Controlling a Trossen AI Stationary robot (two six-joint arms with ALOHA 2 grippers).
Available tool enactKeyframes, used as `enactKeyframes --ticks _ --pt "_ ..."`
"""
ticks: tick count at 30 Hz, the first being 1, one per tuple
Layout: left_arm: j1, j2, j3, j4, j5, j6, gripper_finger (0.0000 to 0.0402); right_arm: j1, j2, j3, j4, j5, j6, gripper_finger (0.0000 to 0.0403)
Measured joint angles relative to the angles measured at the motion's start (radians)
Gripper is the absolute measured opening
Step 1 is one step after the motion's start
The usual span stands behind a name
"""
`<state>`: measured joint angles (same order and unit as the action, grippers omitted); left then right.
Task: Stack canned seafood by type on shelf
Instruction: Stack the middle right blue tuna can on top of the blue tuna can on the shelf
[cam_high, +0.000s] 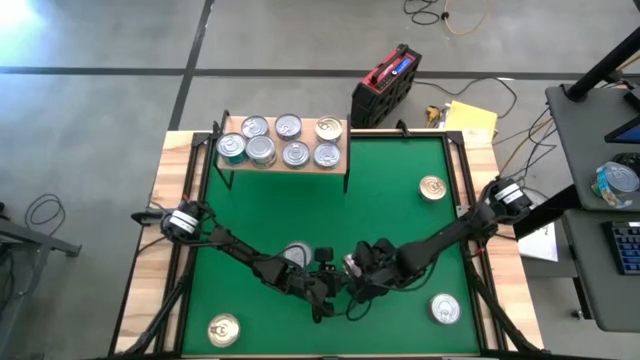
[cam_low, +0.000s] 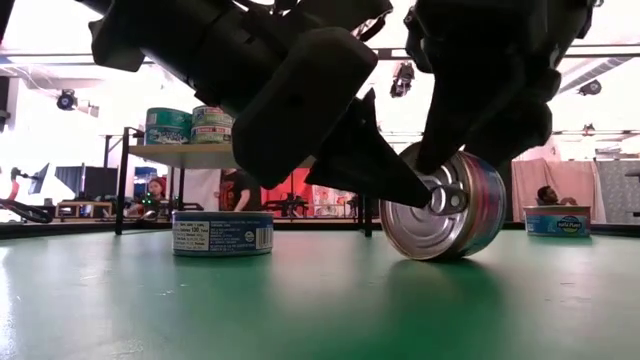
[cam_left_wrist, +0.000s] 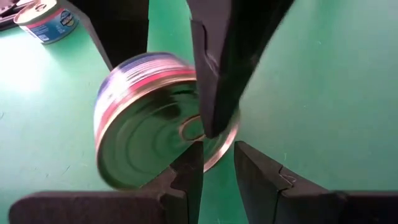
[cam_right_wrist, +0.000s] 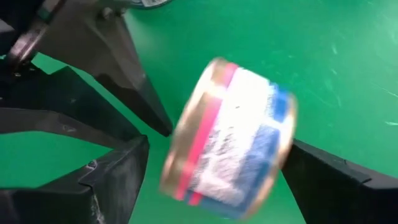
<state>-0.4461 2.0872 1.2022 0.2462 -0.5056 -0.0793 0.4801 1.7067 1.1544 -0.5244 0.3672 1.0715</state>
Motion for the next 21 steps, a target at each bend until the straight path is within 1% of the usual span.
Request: enactKeyframes --ticks 3,6,12,13,17,21 --pt "-0.002 0.0 0.0 0.0 0.0 0.01 0.0075 0.0 0.018 0.026 -0.004 -0.003 -0.017 0.0324" --pt "-0.006 0.0 0.0 0.0 0.0 0.012 0.0075 0.0 0.026 0.034 -0.003 -0.008 -0.021 0.0293" --pt "-0.024 0.0 0.0 -0.008 -0.01 0.032 0.0075 0.0 0.018 0.027 -0.025 -0.007 -0.008 0.0196" --pt "-0.027 0.0 0.0 -0.008 -0.017 0.037 0.0075 0.0 0.017 0.026 -0.024 -0.006 -0.008 0.0191" --pt "-0.048 -0.012 0.0 -0.032 -0.077 0.067 0.0075 0.0 0.015 0.025 -0.027 -0.011 -0.009 0.0191" --pt "-0.072 -0.056 0.0 -0.104 -0.098 0.092 0.0075 -0.001 -0.033 0.026 -0.121 -0.051 -0.015 0.0191"
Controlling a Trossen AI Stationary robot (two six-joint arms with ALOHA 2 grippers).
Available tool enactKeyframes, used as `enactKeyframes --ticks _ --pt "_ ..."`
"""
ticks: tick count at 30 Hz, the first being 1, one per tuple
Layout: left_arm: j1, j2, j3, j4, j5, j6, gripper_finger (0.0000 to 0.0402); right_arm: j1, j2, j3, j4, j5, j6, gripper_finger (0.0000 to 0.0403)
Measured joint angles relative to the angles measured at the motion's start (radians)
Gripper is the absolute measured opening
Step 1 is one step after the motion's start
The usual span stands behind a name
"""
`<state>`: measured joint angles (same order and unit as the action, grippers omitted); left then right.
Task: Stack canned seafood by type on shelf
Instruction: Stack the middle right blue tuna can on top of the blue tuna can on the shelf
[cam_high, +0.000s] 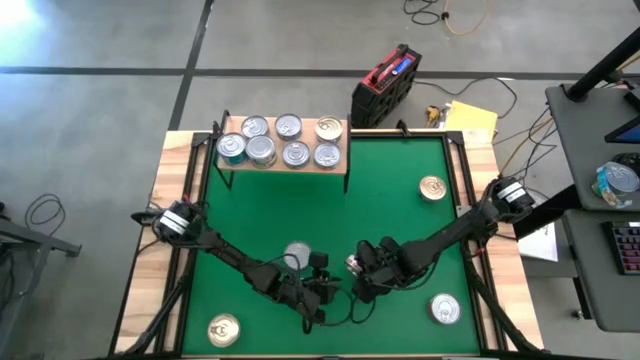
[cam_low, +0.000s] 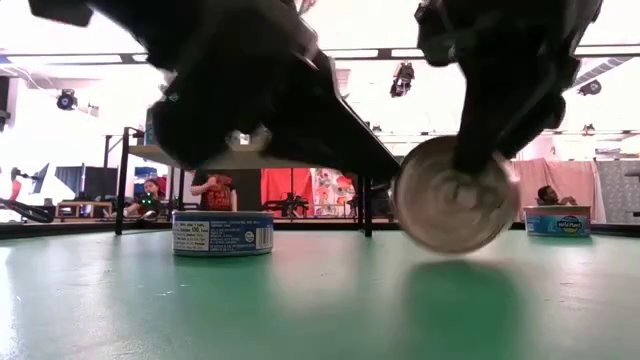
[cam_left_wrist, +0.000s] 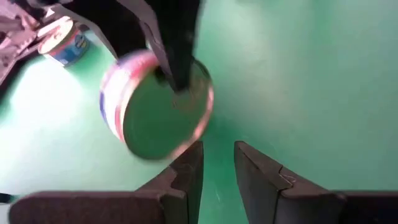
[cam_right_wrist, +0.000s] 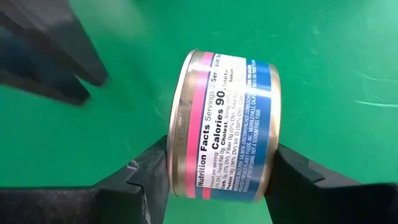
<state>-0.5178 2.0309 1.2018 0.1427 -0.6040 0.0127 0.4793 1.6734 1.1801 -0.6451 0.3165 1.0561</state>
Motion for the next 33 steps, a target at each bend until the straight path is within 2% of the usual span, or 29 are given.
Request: enactKeyframes --ticks 6,9,13,18,23,27,33 --pt "-0.038 -0.105 -0.011 -0.16 -0.04 0.014 0.0075 -0.02 -0.166 -0.013 -0.066 0.006 -0.015 0.0191" --pt "-0.064 -0.177 -0.066 -0.166 -0.09 0.04 0.0075 -0.049 -0.253 -0.017 -0.061 0.005 -0.051 0.0191" --pt "-0.098 -0.3 -0.166 -0.161 -0.15 0.042 0.0075 -0.116 -0.366 -0.016 0.01 0.002 -0.111 0.0191" --pt "-0.134 -0.466 -0.296 -0.16 -0.236 0.046 0.0075 -0.242 -0.47 -0.013 0.146 -0.077 -0.213 0.0191" --pt "-0.143 -0.635 -0.418 -0.149 -0.264 0.101 0.0075 -0.466 -0.514 -0.011 0.288 -0.278 -0.304 0.0191" --pt "-0.14 -0.755 -0.492 -0.139 -0.292 0.16 0.0075 -0.689 -0.494 -0.011 0.376 -0.514 -0.312 0.0191" --pt "-0.14 -0.878 -0.551 -0.14 -0.338 0.213 0.0075 -0.975 -0.399 -0.011 0.561 -0.89 -0.236 0.0191"
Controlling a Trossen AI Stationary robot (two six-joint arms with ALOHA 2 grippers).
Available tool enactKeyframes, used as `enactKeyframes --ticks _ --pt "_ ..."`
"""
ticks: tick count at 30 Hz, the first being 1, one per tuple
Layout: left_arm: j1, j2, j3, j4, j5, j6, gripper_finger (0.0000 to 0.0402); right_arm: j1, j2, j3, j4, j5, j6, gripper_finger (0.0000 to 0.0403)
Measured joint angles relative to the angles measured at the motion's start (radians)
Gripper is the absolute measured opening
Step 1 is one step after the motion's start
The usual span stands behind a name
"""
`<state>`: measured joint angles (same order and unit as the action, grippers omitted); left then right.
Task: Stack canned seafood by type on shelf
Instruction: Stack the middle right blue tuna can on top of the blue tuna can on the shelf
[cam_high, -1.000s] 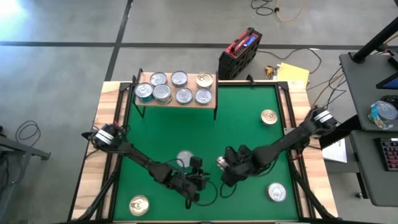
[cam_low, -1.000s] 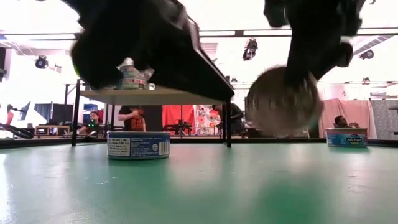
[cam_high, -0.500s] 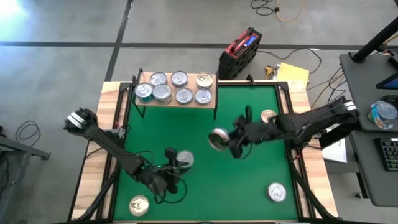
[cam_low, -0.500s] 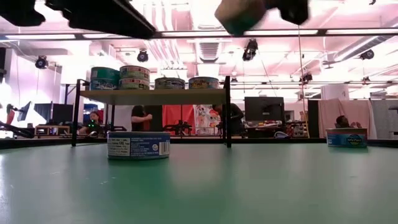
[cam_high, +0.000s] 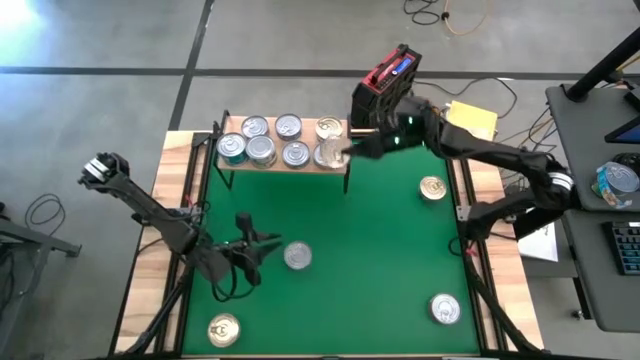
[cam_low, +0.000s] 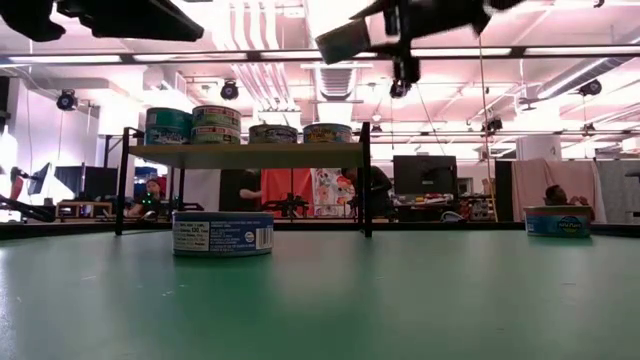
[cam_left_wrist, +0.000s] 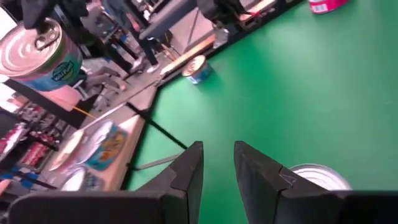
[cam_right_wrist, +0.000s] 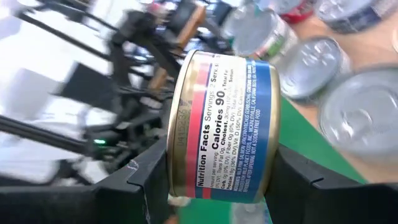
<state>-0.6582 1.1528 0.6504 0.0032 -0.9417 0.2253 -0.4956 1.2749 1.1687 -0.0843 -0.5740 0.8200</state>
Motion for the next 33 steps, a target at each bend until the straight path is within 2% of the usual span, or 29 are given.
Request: enactKeyframes --ticks 2,6,11,17,24,33 --pt "0.0 -0.026 -0.011 0.0 -0.025 0.015 0.0075 -0.073 0.046 0.0 0.092 -0.122 0.054 0.0191" --pt "0.0 -0.059 -0.025 -0.004 -0.158 0.05 0.0075 -0.179 0.157 0.0 0.273 -0.294 0.178 0.0191" --pt "0.001 -0.066 -0.023 -0.015 -0.275 0.111 0.0075 -0.275 0.277 0.012 0.445 -0.39 0.287 0.0191" --pt "0.001 -0.065 -0.012 -0.024 -0.294 0.181 0.0075 -0.345 0.365 0.07 0.461 -0.412 0.311 0.0191" --pt "0.002 -0.066 -0.018 -0.029 -0.469 0.287 0.0075 -0.366 0.395 0.087 0.457 -0.432 0.312 0.0191" --pt "0.004 -0.072 -0.02 -0.029 -0.464 0.39 0.0075 -0.367 0.398 0.08 0.336 -0.386 0.23 0.0191"
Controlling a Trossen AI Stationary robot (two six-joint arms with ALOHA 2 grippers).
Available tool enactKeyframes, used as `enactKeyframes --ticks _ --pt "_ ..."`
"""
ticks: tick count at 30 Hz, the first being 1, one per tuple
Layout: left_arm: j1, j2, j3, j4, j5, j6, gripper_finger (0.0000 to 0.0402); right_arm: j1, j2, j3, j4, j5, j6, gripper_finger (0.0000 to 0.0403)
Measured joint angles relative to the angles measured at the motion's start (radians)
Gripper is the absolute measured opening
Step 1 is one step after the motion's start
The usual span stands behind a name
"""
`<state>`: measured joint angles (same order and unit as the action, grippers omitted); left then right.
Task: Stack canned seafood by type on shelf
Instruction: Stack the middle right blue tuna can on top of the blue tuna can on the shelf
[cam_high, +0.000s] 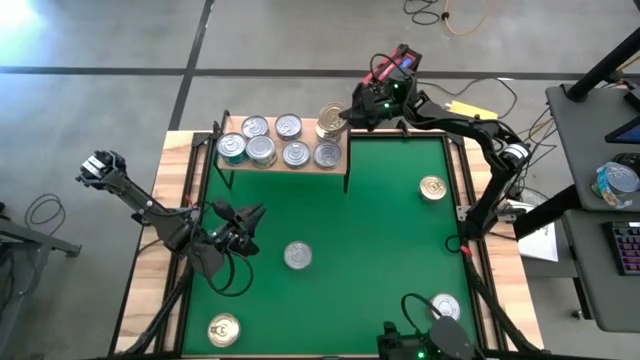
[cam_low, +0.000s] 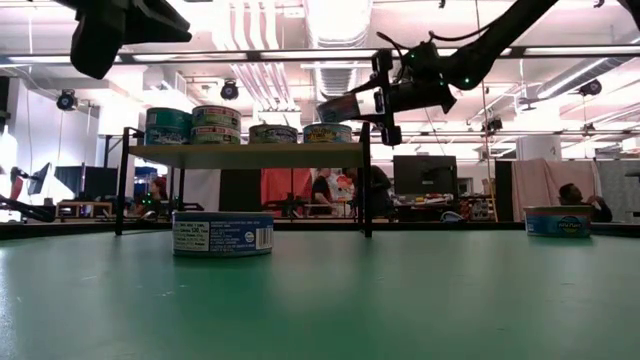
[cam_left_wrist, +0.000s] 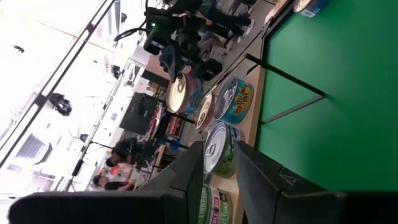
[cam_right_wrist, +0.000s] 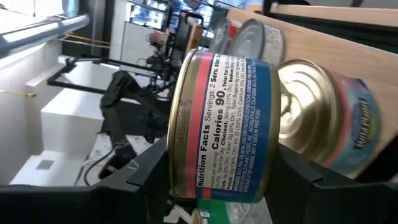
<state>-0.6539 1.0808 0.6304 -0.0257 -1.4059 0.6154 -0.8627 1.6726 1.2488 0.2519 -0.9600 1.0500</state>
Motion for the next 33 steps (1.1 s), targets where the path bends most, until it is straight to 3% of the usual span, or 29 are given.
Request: enactKeyframes --ticks 25,33 --pt "0.004 -0.004 -0.005 -0.001 0.0 0.004 0.0075 0.003 -0.002 -0.005 -0.111 0.042 -0.052 0.0191" --pt "0.004 -0.004 -0.005 -0.001 -0.001 0.003 0.0075 0.003 -0.002 -0.005 -0.119 0.047 -0.056 0.0223"
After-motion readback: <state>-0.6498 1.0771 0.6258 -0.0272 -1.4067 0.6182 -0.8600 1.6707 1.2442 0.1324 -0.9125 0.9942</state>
